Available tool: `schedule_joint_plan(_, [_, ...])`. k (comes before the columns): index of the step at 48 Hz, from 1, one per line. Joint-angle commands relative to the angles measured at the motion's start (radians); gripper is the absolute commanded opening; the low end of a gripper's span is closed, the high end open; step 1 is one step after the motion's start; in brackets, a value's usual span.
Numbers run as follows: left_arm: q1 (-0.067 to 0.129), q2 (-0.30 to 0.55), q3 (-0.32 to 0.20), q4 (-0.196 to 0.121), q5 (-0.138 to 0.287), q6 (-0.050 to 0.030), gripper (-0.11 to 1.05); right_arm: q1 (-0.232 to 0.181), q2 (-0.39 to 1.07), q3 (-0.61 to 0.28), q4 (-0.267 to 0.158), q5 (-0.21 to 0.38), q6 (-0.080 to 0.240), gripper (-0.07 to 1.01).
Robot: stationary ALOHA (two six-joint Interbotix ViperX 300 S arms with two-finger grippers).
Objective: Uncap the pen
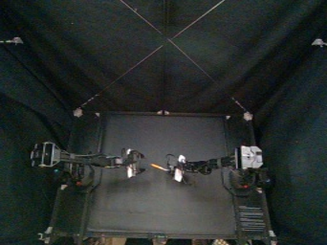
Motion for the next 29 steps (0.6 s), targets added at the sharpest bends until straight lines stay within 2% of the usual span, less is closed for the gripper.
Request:
schedule_joint_plan(1, [0.002,-0.002,-0.023,0.003,0.002,0.0015,0.98,0.008,-0.011,-0.009,0.000,0.000,0.000,0.60])
schedule_joint_plan(7, [0.000,0.003,-0.025,0.008,0.009,0.0015,0.98,0.008,-0.017,-0.009,0.000,0.000,0.000,0.50])
schedule_joint_plan(13, [-0.003,0.008,-0.040,0.009,0.032,-0.0015,0.98,0.008,-0.057,-0.023,-0.015,0.000,-0.005,0.50])
schedule_joint_plan(21, [-0.003,0.018,-0.087,0.009,0.127,-0.0015,0.98,0.006,-0.118,-0.049,-0.069,0.021,0.003,0.50])
schedule_joint_plan(24, [-0.005,0.029,-0.109,0.009,0.178,0.0000,0.98,0.005,-0.130,-0.057,-0.078,0.034,0.005,0.50])
schedule_joint_plan(29, [-0.005,0.054,-0.133,0.009,0.219,0.0000,0.98,0.005,-0.140,-0.067,-0.086,0.051,0.003,0.50])
